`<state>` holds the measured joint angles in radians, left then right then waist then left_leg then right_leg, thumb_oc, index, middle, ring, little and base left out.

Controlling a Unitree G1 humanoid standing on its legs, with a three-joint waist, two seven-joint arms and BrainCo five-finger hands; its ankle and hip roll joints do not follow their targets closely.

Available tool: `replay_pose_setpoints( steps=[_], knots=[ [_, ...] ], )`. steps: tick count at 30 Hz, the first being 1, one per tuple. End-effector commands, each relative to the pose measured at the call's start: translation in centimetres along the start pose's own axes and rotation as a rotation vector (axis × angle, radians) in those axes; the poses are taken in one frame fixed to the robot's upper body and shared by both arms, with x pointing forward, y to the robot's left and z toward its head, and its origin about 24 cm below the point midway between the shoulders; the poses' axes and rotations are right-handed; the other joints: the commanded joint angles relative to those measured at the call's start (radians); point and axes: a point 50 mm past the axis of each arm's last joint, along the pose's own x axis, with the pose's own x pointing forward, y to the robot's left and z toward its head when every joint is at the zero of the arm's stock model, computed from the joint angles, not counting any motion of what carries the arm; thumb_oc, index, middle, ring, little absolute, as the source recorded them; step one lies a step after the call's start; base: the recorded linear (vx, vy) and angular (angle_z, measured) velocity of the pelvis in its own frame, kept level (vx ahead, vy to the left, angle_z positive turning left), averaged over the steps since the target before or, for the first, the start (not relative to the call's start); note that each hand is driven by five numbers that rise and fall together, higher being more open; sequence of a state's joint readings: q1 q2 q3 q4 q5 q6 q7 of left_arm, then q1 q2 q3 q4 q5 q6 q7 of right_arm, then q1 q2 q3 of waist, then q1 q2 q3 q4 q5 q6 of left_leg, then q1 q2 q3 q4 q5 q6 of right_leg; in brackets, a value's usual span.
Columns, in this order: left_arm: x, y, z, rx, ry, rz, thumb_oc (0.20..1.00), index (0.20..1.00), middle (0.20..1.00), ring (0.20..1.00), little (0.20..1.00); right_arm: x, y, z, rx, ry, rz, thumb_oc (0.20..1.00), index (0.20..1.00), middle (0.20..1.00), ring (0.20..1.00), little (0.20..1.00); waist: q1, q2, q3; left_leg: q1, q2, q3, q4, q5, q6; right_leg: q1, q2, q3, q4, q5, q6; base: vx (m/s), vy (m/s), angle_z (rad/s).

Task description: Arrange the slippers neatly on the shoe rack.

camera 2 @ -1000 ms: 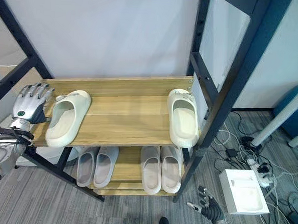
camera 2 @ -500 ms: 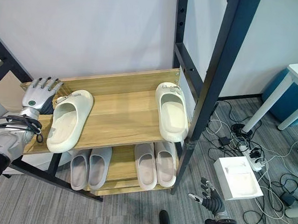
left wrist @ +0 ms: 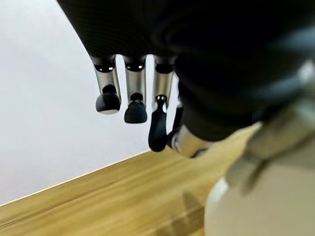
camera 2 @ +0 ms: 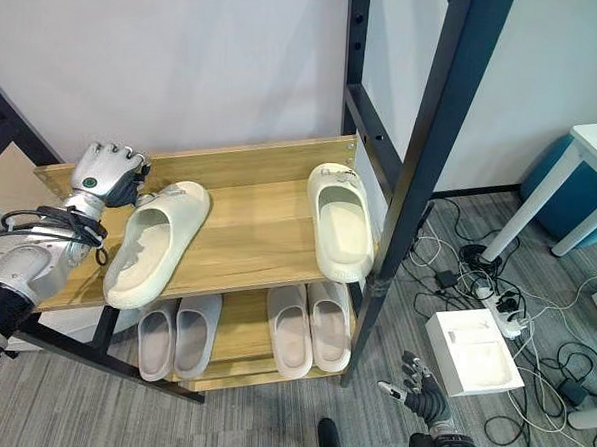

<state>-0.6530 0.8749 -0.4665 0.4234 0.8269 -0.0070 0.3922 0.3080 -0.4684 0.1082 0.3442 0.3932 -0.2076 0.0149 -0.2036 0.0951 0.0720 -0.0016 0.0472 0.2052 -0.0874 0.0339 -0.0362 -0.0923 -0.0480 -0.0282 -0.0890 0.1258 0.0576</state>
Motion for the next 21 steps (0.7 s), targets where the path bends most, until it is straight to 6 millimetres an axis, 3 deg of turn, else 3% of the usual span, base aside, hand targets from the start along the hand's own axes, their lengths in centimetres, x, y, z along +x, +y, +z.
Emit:
replay_pose_setpoints(
  steps=[1,2,5,10,11,16,21],
  knots=[
    [0.9,1.9,-2.3,-0.005,0.11,0.093,0.454,0.454,0.454,0.454,0.454,0.3,0.7,1.7,0.022,-0.101,0.018,1.0,1.0,1.0,1.0,1.0,-0.002,-0.036,-0.018,0.022,0.019,-0.056,0.0,-0.071,-0.027,0.07,-0.048,0.001,0.009,-0.115,0.084,0.0,0.0,0.0],
    [0.8,2.0,-2.4,-0.014,0.118,0.103,1.0,1.0,1.0,1.0,1.0,0.3,0.6,1.6,0.023,-0.095,0.014,1.0,1.0,1.0,1.0,1.0,-0.001,-0.036,-0.018,0.022,0.019,-0.056,0.0,-0.071,-0.027,0.071,-0.048,-0.001,0.009,-0.115,0.084,0.0,0.0,0.0],
    [0.4,3.0,-2.7,-0.07,0.154,0.171,1.0,1.0,1.0,1.0,1.0,0.3,0.7,1.4,0.028,-0.085,0.008,1.0,1.0,1.0,1.0,1.0,0.008,-0.04,-0.02,0.02,0.019,-0.062,0.0,-0.069,-0.027,0.074,-0.047,-0.005,0.008,-0.117,0.081,0.0,0.0,0.0],
    [-2.0,4.8,-3.5,-0.128,0.187,0.316,1.0,1.0,1.0,1.0,1.0,0.3,1.1,1.1,0.044,-0.077,0.011,1.0,1.0,1.0,1.0,1.0,0.039,-0.048,-0.023,0.018,0.018,-0.077,0.0,-0.065,-0.028,0.08,-0.046,-0.019,0.006,-0.12,0.076,0.0,-0.006,0.01],
    [-3.0,4.9,-3.7,-0.132,0.189,0.326,1.0,1.0,1.0,1.0,1.0,0.3,1.2,1.0,0.045,-0.071,0.017,1.0,1.0,1.0,1.0,1.0,0.043,-0.047,-0.024,0.017,0.017,-0.08,0.0,-0.064,-0.028,0.082,-0.045,-0.022,0.005,-0.12,0.076,-0.01,-0.013,0.05],
    [-3.9,5.0,-3.6,-0.126,0.171,0.329,1.0,1.0,1.0,1.0,1.0,0.3,1.2,0.8,0.054,-0.062,0.016,1.0,1.0,1.0,1.0,1.0,0.058,-0.05,-0.026,0.011,0.017,-0.091,0.0,-0.06,-0.029,0.085,-0.045,-0.03,0.005,-0.119,0.075,0.0,-0.011,0.16],
    [-3.6,4.5,-3.0,-0.141,0.156,0.305,1.0,1.0,1.0,1.0,1.0,0.2,1.1,0.8,0.048,-0.062,0.019,1.0,1.0,1.0,1.0,1.0,0.053,-0.053,-0.025,0.012,0.017,-0.091,0.0,-0.06,-0.028,0.084,-0.046,-0.031,0.005,-0.117,0.076,0.0,0.0,0.0]
  ],
)
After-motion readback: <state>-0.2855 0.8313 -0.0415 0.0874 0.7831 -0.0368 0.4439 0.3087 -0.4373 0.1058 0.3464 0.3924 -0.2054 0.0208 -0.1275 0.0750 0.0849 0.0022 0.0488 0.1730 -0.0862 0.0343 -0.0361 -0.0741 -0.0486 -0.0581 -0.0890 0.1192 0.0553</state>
